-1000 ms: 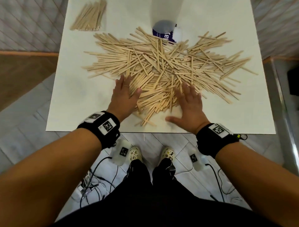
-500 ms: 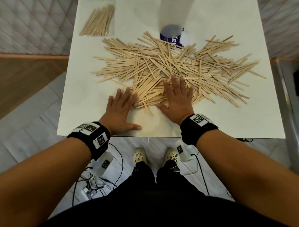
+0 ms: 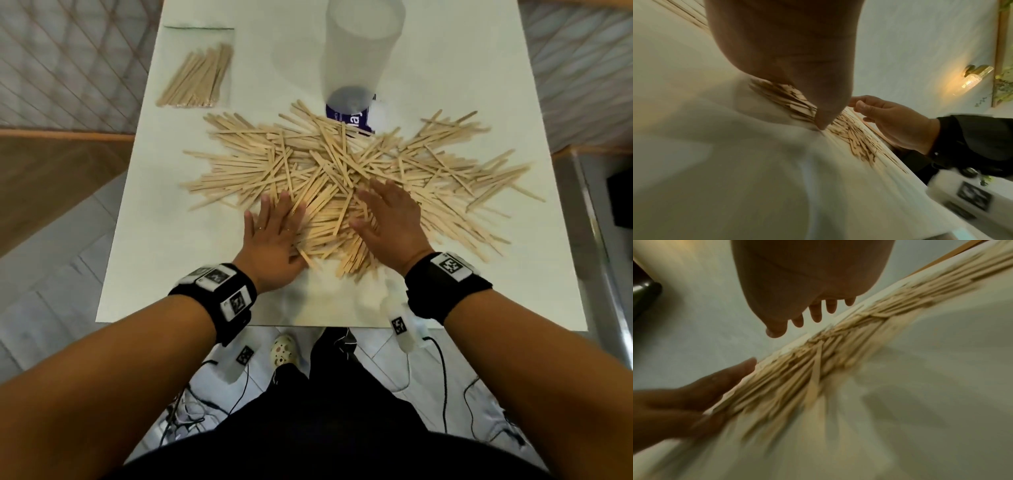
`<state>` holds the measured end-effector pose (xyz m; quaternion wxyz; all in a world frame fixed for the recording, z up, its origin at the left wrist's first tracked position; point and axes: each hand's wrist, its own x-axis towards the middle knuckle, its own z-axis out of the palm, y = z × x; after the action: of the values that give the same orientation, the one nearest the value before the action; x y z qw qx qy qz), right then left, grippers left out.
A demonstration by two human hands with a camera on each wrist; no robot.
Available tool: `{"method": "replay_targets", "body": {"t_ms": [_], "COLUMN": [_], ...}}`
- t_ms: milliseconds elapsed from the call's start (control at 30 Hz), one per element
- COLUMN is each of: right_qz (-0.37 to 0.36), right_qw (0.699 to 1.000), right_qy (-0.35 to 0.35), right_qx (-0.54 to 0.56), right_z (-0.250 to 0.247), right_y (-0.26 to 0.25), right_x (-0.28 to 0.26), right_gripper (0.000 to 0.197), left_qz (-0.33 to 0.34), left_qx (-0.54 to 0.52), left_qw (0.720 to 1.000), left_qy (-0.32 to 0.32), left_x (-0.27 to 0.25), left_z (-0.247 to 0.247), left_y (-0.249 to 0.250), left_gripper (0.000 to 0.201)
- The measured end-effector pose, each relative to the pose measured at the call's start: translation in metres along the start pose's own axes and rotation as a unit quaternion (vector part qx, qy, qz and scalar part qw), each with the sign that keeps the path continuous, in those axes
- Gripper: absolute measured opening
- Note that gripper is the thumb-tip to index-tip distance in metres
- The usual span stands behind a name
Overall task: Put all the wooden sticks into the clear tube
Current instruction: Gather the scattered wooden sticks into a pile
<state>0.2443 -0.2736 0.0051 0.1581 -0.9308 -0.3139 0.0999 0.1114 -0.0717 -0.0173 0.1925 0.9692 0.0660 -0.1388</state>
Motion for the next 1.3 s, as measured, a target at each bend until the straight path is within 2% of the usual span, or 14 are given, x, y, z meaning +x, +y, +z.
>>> {"method": "replay_targets", "body": {"t_ms": [67,167,267,367,533,633,767,867,933,967,1033,1133,1200,1300], "right_qz": [-0.003,-0.008,-0.007,-0.018,-0.118,-0.153,-0.186,-0.158,-0.078,-0.026,0.083,0.199,0.2,0.139], "right_qw": [0.999,1.0,0.999,0.996,0.992,0.988,0.982,0.987,0.997,0.999,0.996,0.98,0.979,0.99], "right_qy": [0.024,0.006,-0.048,-0.084,-0.049,-0.025,-0.043,-0.016,0.015,0.029,0.038,0.003,-0.025,-0.033], "right_qx": [0.022,0.021,0.003,-0.024,-0.014,-0.004,0.001,-0.002,-0.01,-0.01,-0.015,-0.008,-0.009,-0.019], "right_z": [-0.01,-0.016,-0.016,-0.008,0.0,0.002,-0.005,-0.023,-0.037,-0.043,-0.052,-0.056,-0.056,-0.053], "right_y": [0.009,0.018,0.019,0.02,0.02,0.026,0.043,0.066,0.088,0.1,0.123,0.151,0.162,0.165], "right_x": [0.029,0.083,0.133,0.16,0.15,0.132,0.121,0.121,0.125,0.126,0.132,0.14,0.14,0.134], "right_gripper": [0.057,0.054,0.059,0.065,0.041,0.036,0.036,0.04,0.045,0.046,0.049,0.055,0.057,0.061], "left_qz": [0.028,0.092,0.096,0.067,-0.017,-0.039,-0.044,-0.004,0.023,0.009,-0.081,-0.263,-0.334,-0.329], "left_qx": [-0.003,0.049,0.072,0.065,0.059,0.055,0.039,0.011,0.009,0.014,0.003,-0.082,-0.112,-0.096], "left_qw": [1.0,0.994,0.993,0.996,0.998,0.997,0.998,1.0,1.0,0.999,0.995,0.953,0.927,0.936], "left_qy": [0.012,0.026,0.009,0.011,0.027,0.023,-0.004,-0.015,0.019,0.033,0.062,0.129,0.125,0.081], "left_x": [-0.003,-0.004,0.001,0.01,0.029,0.038,0.054,0.059,0.062,0.064,0.074,0.097,0.116,0.134], "left_z": [0.0,0.005,0.012,0.015,0.008,0.006,0.0,-0.016,-0.032,-0.042,-0.06,-0.081,-0.085,-0.083], "left_y": [0.0,0.0,0.009,0.017,0.022,0.028,0.041,0.039,0.031,0.024,0.007,-0.022,-0.044,-0.053], "left_gripper": [0.092,0.098,0.109,0.099,0.085,0.084,0.092,0.098,0.094,0.092,0.084,0.079,0.08,0.081]}}
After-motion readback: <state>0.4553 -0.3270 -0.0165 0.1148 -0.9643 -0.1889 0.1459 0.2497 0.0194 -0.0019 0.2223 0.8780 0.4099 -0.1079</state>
